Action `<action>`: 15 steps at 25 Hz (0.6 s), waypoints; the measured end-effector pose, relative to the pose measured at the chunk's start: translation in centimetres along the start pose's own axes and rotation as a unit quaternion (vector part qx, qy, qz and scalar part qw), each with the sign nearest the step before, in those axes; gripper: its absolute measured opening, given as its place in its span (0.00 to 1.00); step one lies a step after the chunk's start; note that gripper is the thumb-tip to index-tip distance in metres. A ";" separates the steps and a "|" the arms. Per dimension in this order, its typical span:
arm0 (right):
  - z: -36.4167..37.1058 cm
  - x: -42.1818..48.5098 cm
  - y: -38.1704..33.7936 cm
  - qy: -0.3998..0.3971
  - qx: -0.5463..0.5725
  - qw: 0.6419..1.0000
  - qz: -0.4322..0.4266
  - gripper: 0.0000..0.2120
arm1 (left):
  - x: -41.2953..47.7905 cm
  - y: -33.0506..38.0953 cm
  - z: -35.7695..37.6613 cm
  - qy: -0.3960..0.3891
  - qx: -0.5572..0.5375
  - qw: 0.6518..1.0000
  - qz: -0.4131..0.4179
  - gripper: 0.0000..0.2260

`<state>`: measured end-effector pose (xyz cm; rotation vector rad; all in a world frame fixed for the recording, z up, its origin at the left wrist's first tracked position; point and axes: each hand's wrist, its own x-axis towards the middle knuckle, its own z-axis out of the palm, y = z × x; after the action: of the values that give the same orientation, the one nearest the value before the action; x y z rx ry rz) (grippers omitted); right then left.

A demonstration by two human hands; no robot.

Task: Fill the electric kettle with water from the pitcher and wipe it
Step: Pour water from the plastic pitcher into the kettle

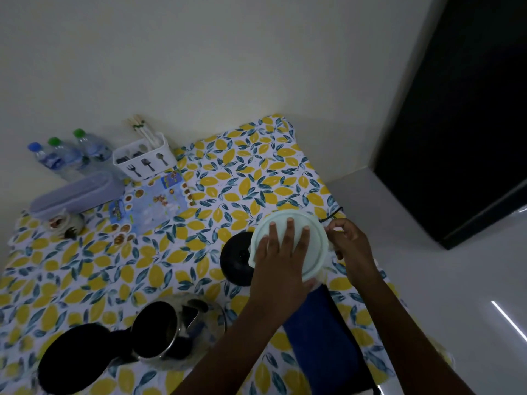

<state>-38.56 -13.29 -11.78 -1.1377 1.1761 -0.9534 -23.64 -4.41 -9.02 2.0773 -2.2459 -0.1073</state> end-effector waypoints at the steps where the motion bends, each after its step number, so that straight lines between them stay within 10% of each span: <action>1: 0.7 -0.9 -0.6 -0.005 -0.002 1.000 -0.002 0.07 | -1.2 -0.3 -0.5 0.014 0.007 1.000 -0.008 0.43; 15: 12.3 -10.2 -6.9 -0.081 -0.141 0.983 -0.080 0.06 | -14.3 -5.9 -4.6 0.101 -0.136 0.982 -0.082 0.38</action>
<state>-27.89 -2.76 -2.88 -1.5265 1.1236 -0.8122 -16.21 9.44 -5.27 2.0214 -1.8289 -0.1938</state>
